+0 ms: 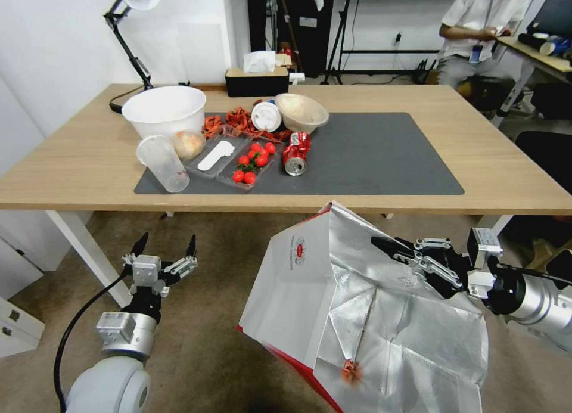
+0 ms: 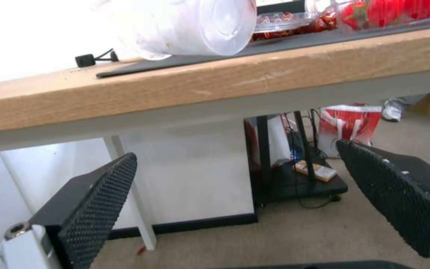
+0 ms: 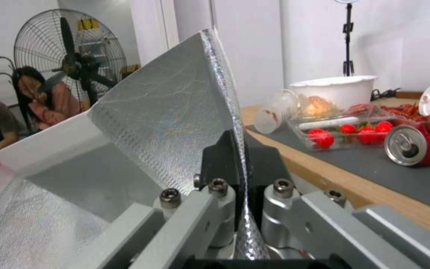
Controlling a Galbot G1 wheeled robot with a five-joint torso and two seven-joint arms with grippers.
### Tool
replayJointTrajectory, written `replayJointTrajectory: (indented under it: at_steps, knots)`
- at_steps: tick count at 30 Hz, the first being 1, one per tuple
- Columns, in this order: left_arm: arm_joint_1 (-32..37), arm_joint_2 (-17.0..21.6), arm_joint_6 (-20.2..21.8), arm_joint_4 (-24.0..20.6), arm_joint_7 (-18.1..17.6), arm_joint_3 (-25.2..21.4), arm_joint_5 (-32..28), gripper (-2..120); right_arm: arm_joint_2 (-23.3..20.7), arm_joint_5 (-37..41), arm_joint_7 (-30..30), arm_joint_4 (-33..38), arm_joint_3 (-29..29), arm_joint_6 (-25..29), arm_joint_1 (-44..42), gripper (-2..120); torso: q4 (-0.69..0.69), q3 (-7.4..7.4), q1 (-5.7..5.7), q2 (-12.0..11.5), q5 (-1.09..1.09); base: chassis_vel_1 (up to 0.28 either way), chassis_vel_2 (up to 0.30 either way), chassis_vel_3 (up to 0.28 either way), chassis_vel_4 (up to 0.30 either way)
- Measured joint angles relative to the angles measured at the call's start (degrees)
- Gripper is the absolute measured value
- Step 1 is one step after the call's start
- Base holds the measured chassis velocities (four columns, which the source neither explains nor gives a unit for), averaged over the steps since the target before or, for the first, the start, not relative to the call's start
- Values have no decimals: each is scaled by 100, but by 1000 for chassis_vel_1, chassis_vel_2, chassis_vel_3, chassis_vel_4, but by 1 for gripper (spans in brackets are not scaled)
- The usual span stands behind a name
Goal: Pick up the food delivery bag from the floor and place it on the table.
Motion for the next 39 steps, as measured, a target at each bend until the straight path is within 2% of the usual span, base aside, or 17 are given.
replayJointTrajectory:
  at_steps: [20,39]
  knots:
    - [3,-1,-8,8,46,-9,40,100,192,-107,-60,69,-1,0,-125,0,0,303,217,519,0,0,0,0,0]
    - [-10,5,14,31,44,13,49,100,199,-111,-48,21,-48,2,-35,0,0,583,422,1006,0,0,0,0,0]
